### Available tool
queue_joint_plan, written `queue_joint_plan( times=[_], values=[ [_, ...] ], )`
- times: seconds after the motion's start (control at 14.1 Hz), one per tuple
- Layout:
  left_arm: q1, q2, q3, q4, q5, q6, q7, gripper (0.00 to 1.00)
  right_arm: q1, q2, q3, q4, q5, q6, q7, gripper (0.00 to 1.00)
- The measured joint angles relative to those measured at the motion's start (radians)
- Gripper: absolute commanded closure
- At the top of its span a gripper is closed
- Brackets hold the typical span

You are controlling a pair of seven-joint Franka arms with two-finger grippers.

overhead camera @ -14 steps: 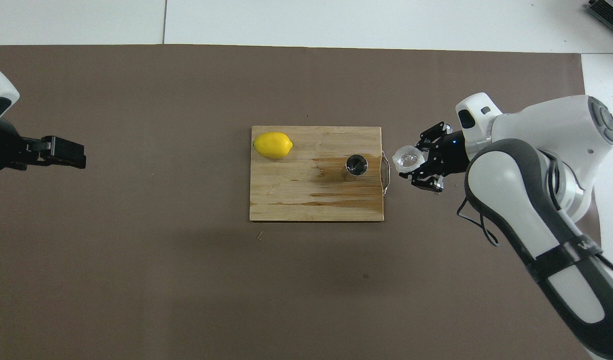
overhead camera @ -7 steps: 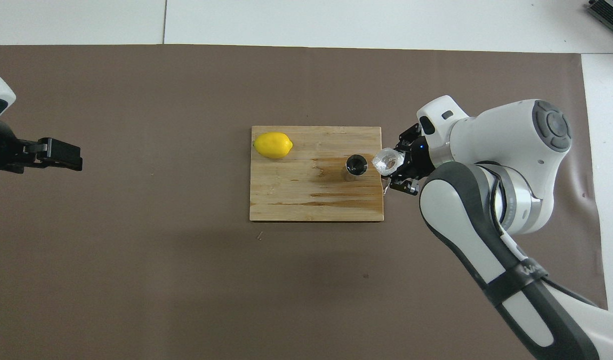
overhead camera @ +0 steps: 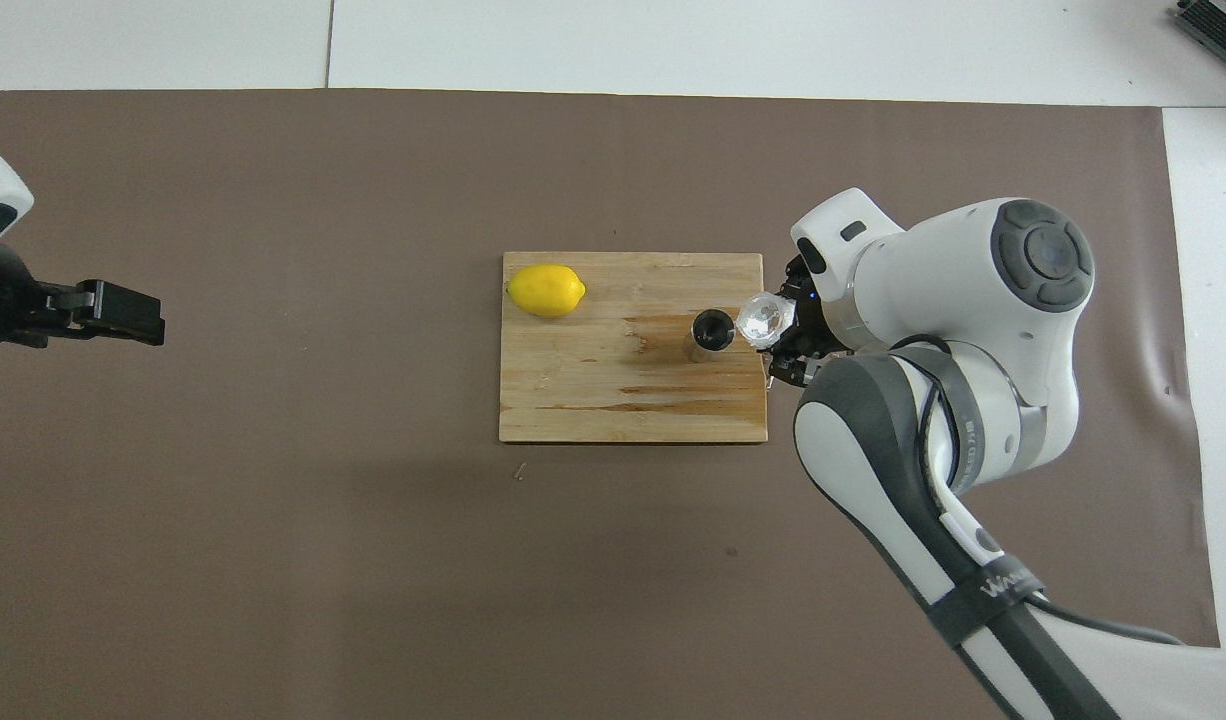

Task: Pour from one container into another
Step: 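Move the white cup with the right gripper above the silver cup, then tilt the white cup with the right gripper over the silver cup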

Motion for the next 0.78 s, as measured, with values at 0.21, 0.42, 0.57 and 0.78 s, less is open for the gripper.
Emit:
queue_joint_plan(
  times=[0.21,0.42,0.57,0.78],
  values=[
    [-0.001,-0.003,-0.005,-0.003,0.000,-0.005,0.000,0.00,0.032,0.000,0.000,0.010,-0.075,0.000,0.057,0.62],
    [-0.001,-0.007,-0.005,-0.005,0.000,-0.005,0.000,0.00,0.058,0.000,0.000,0.010,-0.133,0.000,0.088,0.62],
    [-0.001,-0.007,-0.005,-0.005,0.000,-0.005,0.000,0.00,0.068,-0.001,0.000,0.012,-0.175,0.000,0.114,0.62],
    [-0.001,-0.007,-0.005,-0.005,0.000,-0.006,-0.001,0.00,0.087,-0.001,0.000,0.020,-0.217,0.000,0.128,0.62]
  ],
)
